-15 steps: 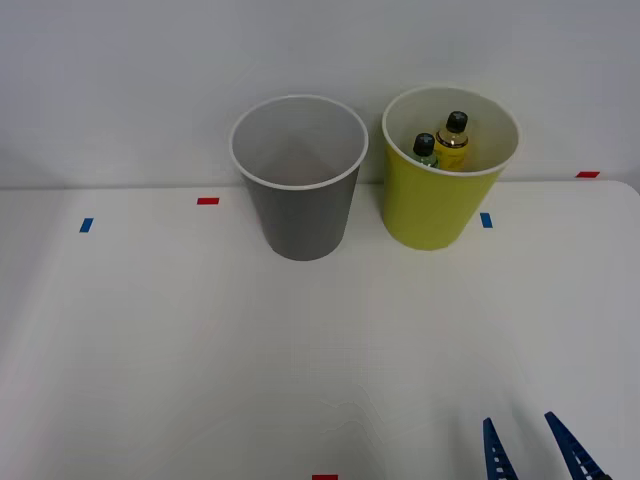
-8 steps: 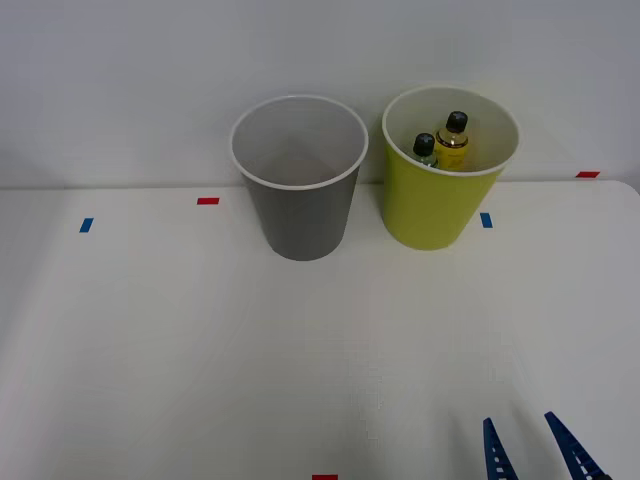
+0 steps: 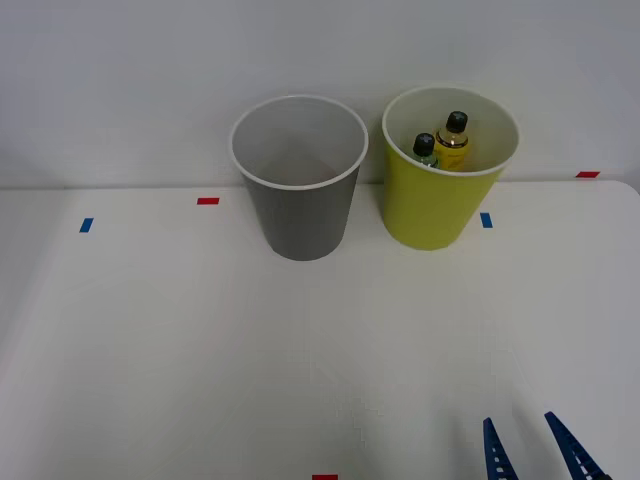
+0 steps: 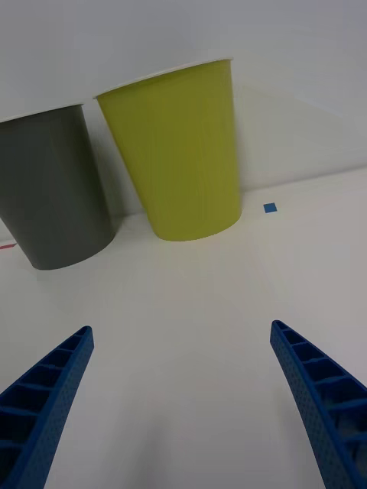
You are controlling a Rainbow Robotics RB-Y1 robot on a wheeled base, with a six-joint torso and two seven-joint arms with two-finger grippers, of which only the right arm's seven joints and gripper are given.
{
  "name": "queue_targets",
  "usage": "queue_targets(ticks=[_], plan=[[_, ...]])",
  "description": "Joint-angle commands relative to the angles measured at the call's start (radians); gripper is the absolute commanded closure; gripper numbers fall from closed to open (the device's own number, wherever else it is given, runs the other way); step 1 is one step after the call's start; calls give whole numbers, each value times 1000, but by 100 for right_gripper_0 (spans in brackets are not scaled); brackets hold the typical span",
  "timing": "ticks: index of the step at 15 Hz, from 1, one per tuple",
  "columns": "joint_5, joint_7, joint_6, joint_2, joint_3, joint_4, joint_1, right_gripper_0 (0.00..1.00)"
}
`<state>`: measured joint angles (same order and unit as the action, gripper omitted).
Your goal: Put cans in the gray bin, plastic bottles in the light green bin
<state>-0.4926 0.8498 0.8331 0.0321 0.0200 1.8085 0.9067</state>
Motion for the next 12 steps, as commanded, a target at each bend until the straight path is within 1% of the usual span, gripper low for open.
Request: queue_targets(ticks=[1,12], plan=[[0,0,0,0,0,0,0,20],[0,0,0,0,0,0,0,20]])
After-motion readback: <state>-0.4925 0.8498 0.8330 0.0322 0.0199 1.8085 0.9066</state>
